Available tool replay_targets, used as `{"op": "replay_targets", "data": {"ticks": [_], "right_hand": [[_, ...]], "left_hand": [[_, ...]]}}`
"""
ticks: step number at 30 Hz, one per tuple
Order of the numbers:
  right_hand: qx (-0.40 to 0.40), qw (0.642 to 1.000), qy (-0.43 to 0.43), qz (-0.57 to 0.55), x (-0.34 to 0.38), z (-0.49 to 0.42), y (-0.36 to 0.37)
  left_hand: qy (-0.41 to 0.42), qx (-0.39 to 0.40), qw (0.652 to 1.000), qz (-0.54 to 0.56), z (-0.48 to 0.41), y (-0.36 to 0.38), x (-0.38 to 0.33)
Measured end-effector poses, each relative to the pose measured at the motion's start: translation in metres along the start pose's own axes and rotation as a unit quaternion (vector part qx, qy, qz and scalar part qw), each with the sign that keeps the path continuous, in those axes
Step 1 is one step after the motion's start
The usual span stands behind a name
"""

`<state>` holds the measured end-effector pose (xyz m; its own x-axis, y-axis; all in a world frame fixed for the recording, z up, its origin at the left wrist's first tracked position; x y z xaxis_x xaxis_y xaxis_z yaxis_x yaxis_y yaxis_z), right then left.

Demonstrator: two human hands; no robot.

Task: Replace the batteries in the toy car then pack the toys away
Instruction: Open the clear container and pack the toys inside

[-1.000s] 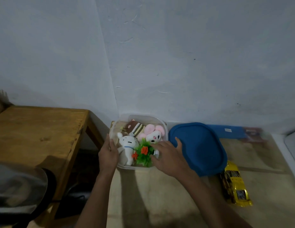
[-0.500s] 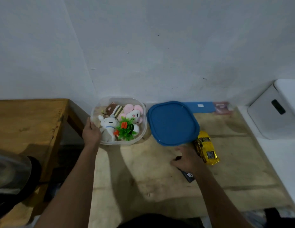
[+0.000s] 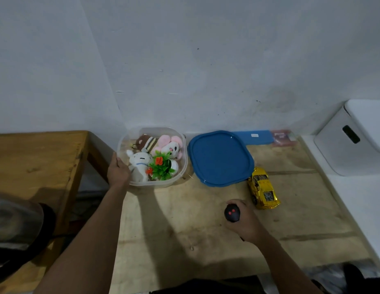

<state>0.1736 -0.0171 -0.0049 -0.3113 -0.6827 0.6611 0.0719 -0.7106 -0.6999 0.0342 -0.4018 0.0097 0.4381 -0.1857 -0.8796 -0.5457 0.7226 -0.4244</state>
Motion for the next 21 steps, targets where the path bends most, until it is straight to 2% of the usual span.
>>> {"op": "replay_targets", "data": {"ticks": [4,9,13,17,20,21], "right_hand": [[-0.065,0.997,-0.013,-0.046,0.000,0.006,-0.009],[-0.137,0.984,0.055,-0.096,0.016,0.003,-0.016],[-0.172,0.975,0.052,-0.132,0.029,-0.001,-0.021],[-0.131,0.986,-0.032,-0.102,0.059,-0.022,-0.026],[-0.095,0.984,-0.140,-0.051,0.088,-0.046,-0.033],[-0.075,0.983,-0.164,-0.036,0.099,-0.056,-0.034]], "left_hand": [[0.002,0.010,1.000,0.004,-0.002,-0.001,0.001],[0.004,0.006,1.000,0.008,0.001,-0.002,-0.001],[-0.003,0.004,1.000,0.007,0.002,-0.002,-0.002],[0.010,-0.007,1.000,0.017,0.011,-0.005,-0.013],[0.058,-0.056,0.991,0.105,0.024,-0.022,-0.045],[0.069,-0.052,0.987,0.136,0.026,-0.028,-0.060]]}}
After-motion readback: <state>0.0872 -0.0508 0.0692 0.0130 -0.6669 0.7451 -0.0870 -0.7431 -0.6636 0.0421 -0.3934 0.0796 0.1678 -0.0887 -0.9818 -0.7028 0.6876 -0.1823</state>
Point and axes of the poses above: each hand's wrist, its own z-axis away from the middle knuckle, its own y-axis out of the palm, x = y × z, the point moved 4 cm from there along -z, towards the middle knuckle, and after that the axes turned 9 degrees about -x, right-handed, at the moved point
